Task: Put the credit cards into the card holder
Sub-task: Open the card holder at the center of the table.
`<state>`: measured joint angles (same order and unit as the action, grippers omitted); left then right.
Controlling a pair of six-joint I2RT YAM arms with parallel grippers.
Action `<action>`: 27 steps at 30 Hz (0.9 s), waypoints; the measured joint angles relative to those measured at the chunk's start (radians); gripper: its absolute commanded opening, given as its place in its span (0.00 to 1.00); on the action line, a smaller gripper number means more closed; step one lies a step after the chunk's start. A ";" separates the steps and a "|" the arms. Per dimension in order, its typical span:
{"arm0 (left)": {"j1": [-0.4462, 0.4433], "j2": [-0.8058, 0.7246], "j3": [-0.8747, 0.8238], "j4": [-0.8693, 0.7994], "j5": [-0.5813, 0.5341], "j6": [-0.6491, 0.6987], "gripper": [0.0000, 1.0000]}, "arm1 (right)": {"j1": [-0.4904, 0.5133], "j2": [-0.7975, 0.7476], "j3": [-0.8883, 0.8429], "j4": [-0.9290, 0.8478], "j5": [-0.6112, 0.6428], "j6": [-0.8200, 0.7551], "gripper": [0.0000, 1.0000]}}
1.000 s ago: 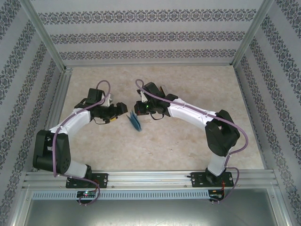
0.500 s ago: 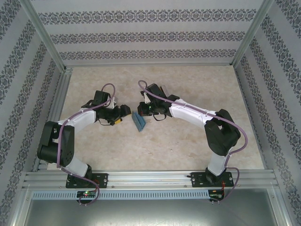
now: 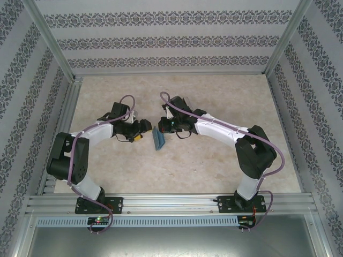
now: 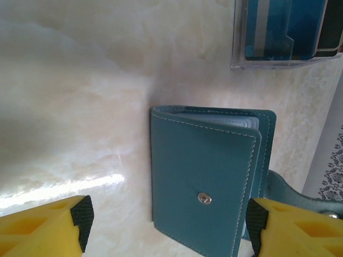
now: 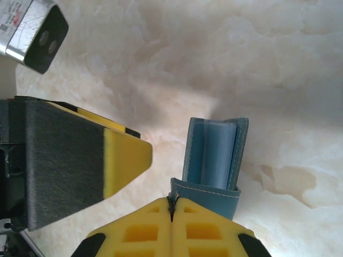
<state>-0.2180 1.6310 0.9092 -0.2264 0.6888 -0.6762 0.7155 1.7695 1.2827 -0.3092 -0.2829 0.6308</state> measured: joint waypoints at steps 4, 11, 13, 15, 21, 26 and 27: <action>-0.025 0.024 0.039 0.008 0.000 -0.009 0.78 | 0.000 0.000 0.000 0.000 -0.003 0.003 0.02; -0.043 0.058 0.074 0.017 0.000 -0.014 0.74 | 0.000 -0.002 0.000 0.000 -0.012 0.003 0.02; -0.048 0.070 0.074 0.018 0.000 -0.015 0.73 | -0.003 -0.003 0.000 -0.001 -0.015 0.003 0.02; -0.051 0.081 0.074 0.019 0.000 -0.015 0.70 | -0.007 -0.003 0.000 -0.001 -0.016 0.003 0.02; -0.051 0.109 0.077 0.025 0.010 -0.018 0.43 | -0.007 -0.009 -0.003 0.000 -0.021 0.003 0.02; -0.051 0.111 0.092 0.026 0.018 -0.003 0.22 | -0.007 -0.025 -0.040 0.007 -0.021 0.003 0.03; -0.051 0.110 0.095 0.026 0.018 0.002 0.17 | -0.008 -0.031 -0.052 0.007 -0.021 0.004 0.03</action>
<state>-0.2691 1.7409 1.0042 -0.2008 0.7071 -0.6746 0.7071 1.7386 1.2308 -0.3023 -0.3038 0.6346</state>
